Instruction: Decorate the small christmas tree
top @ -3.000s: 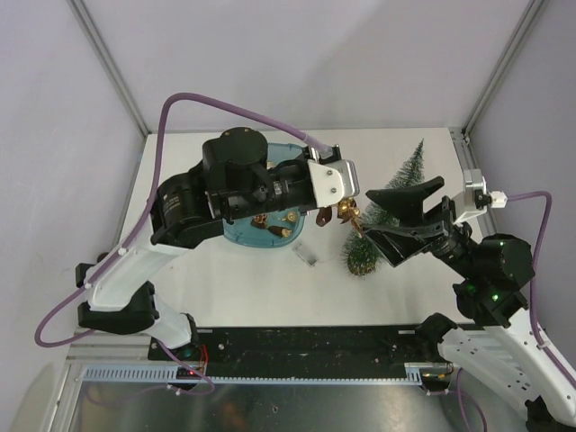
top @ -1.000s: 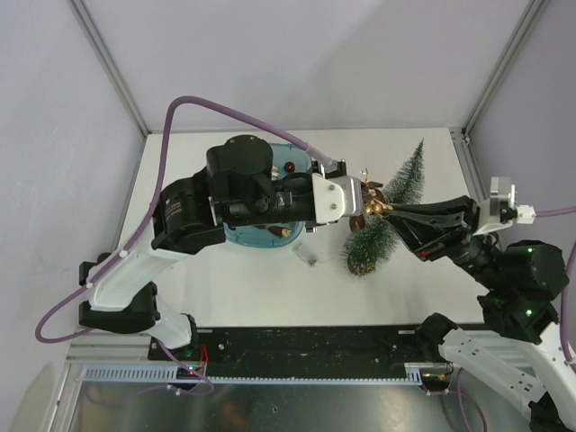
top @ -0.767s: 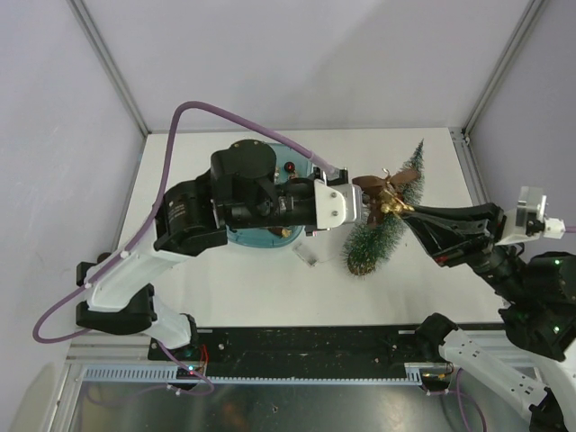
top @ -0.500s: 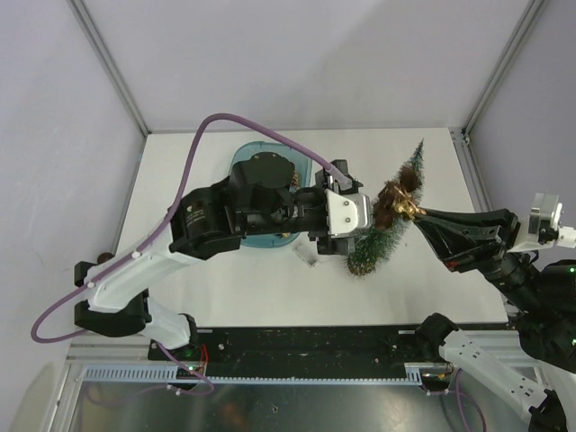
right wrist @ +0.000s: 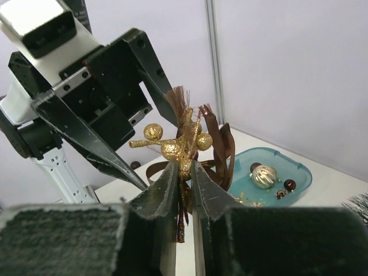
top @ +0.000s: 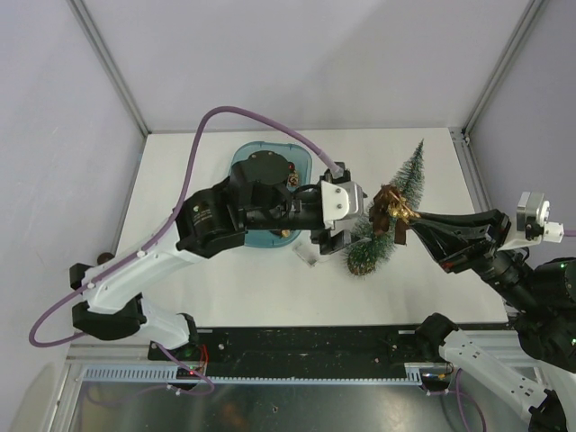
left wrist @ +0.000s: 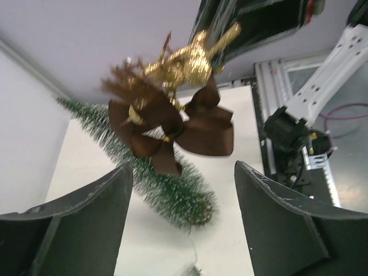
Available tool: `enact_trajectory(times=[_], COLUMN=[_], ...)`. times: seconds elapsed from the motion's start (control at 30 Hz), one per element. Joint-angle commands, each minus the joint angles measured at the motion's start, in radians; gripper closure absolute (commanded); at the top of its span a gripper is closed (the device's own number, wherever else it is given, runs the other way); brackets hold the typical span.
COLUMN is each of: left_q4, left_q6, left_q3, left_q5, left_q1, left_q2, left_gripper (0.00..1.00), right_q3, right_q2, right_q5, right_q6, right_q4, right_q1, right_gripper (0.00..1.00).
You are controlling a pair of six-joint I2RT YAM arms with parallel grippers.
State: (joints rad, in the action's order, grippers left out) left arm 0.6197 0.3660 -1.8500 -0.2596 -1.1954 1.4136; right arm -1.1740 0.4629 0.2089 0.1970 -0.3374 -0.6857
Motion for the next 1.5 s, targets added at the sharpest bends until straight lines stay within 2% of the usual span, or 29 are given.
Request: enact_trajectory(times=[0.0,0.1,0.33,0.47,0.6,0.63,1.03,1.47], left_q4=[-0.056,-0.057,-0.069,-0.092,-0.102,-0.103,-0.117,-0.116], left_q6=[-0.085,-0.092,-0.068,-0.057,-0.056,-0.059,0.004,0.053], left_q3=[-0.081,-0.101,-0.119,-0.141,-0.161,-0.156,-0.058,-0.043], left_q5=[-0.119,-0.13,-0.066,0.001,0.08,0.092,0.151,0.167], left_q1=[0.0,-0.001,0.0,0.0,0.005,0.008,0.026,0.083], left_q2=[0.049,0.092,0.161,0.188,0.192,0.187,0.126,0.217], left_gripper=[0.27,0.35,0.47,0.63,0.86,0.88,0.92,0.91], right_q3=[-0.026,-0.025,-0.026,-0.026,-0.026,-0.026,-0.047,-0.06], right_q2=[0.0,-0.011,-0.039,-0.053,-0.08,-0.087,-0.126,-0.055], right_q5=[-0.03,-0.042,-0.067,-0.088,-0.139,-0.154,-0.368,-0.44], right_q6=[-0.013,-0.014,-0.023,-0.033,-0.047,-0.054,-0.125,-0.217], right_q4=[-0.021,-0.03,-0.052,-0.077,-0.123,-0.139,-0.326,-0.31], right_q1=[-0.004,-0.004,-0.005,-0.004,-0.004,-0.003,0.027,0.103], right_gripper=[1.0,1.0,1.0,1.0,1.0,1.0,1.0,1.0])
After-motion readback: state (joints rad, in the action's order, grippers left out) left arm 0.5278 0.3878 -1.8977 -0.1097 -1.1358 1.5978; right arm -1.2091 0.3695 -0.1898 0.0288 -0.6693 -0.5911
